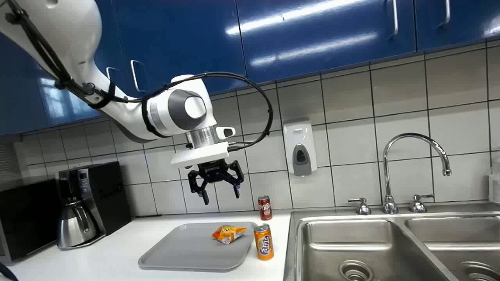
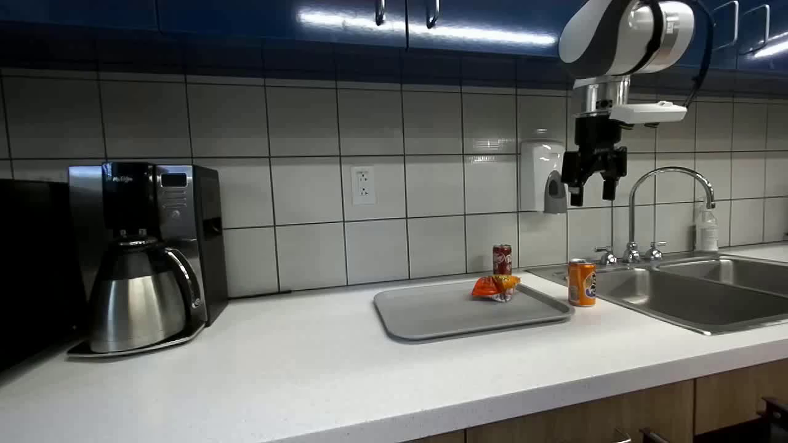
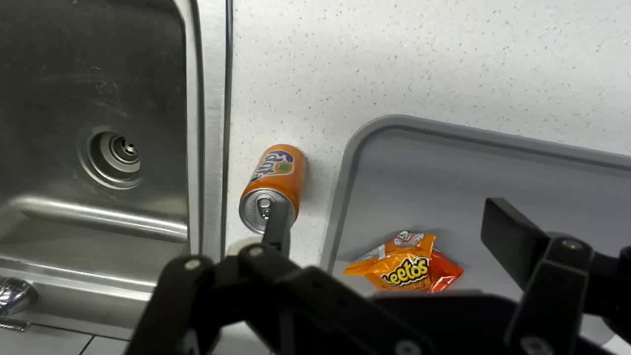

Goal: Put the cans on the tray

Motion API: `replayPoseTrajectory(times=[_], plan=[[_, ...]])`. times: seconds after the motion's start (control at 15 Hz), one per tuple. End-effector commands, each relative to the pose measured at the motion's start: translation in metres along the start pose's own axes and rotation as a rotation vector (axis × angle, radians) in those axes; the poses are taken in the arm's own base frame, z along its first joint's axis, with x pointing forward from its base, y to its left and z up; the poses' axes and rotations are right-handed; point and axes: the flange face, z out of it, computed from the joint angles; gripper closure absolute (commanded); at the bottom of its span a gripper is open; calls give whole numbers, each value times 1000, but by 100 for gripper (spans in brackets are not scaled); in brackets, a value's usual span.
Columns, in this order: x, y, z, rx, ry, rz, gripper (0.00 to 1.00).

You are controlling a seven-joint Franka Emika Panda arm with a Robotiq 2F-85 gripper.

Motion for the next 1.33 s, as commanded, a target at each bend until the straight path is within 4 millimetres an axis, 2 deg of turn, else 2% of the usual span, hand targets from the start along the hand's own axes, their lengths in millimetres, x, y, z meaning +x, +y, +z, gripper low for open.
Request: replayPoseTrajectory(times=[0.0, 0.27, 0.53, 0.8, 1.27], plan=[[0, 0, 0, 0, -1, 0, 0], [0, 0, 0, 0, -1, 0, 0], [-7, 1, 14, 3, -6, 7, 0], [-4, 10, 36, -12, 11, 20, 0], [8, 41, 88, -24, 12, 97, 0]])
